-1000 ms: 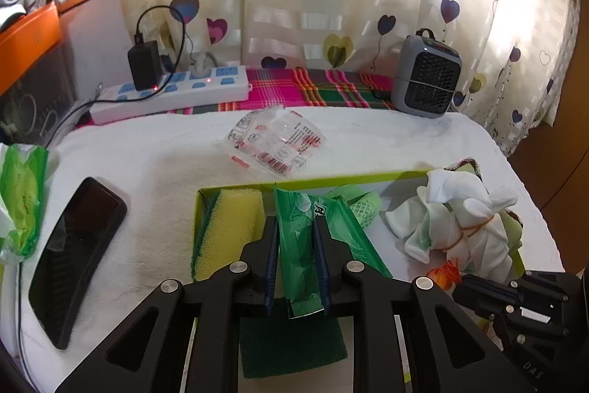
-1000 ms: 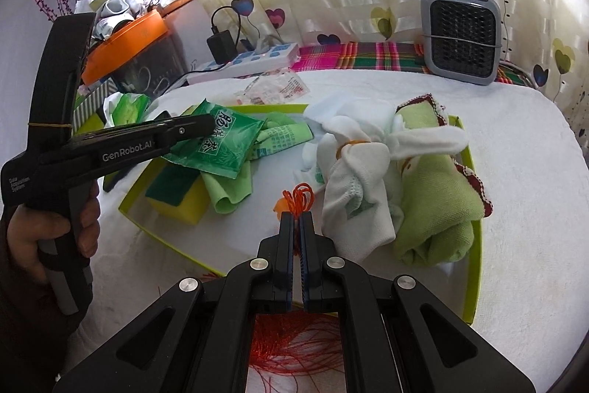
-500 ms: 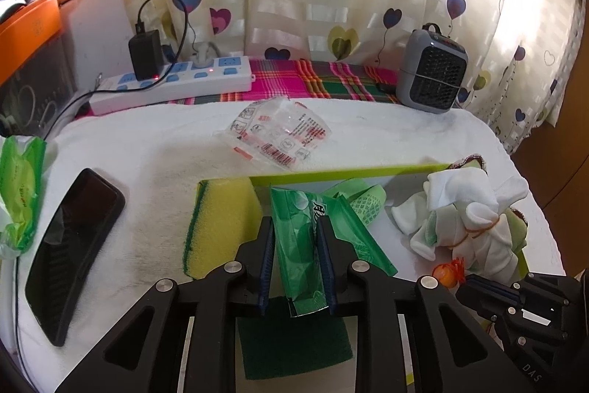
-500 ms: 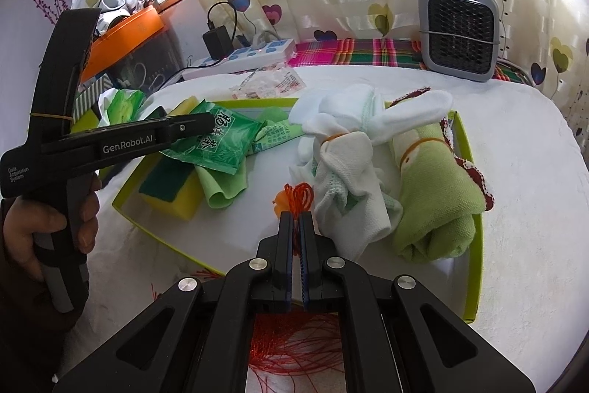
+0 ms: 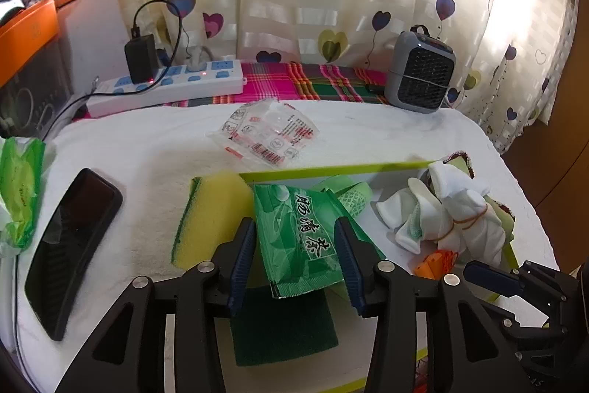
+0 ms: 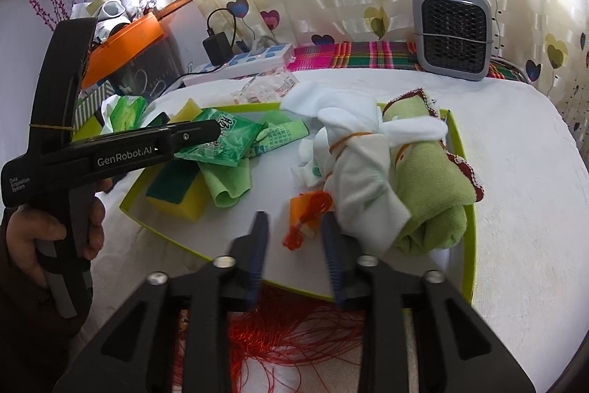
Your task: Organize soft objects
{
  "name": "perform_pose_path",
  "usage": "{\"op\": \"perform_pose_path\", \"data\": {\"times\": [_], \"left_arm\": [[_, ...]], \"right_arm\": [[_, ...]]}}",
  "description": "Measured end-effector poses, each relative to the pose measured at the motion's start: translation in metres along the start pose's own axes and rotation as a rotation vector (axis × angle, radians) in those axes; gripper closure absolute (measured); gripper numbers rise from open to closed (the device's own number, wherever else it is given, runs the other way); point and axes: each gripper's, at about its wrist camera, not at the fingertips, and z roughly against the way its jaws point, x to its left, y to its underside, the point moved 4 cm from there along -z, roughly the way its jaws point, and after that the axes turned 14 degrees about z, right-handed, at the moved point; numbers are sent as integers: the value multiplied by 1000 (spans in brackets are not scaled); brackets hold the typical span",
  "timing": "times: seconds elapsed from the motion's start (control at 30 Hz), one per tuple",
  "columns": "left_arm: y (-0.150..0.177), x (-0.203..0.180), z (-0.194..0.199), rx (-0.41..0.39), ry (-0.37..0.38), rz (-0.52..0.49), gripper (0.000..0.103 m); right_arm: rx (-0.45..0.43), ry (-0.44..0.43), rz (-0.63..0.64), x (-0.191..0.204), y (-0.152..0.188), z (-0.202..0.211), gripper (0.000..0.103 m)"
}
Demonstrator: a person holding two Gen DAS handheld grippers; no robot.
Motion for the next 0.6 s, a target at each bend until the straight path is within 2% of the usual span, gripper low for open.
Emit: {"op": "perform_pose_path", "data": {"times": [0.23,0.6], "left_arm": [[2,1,11,-16,0,5,55],[14,8,43,-56,11,16,54]], "right_arm": [[-8,10,-9,1,3,6,64],[-41,16,-26,5,11,24,64]]}}
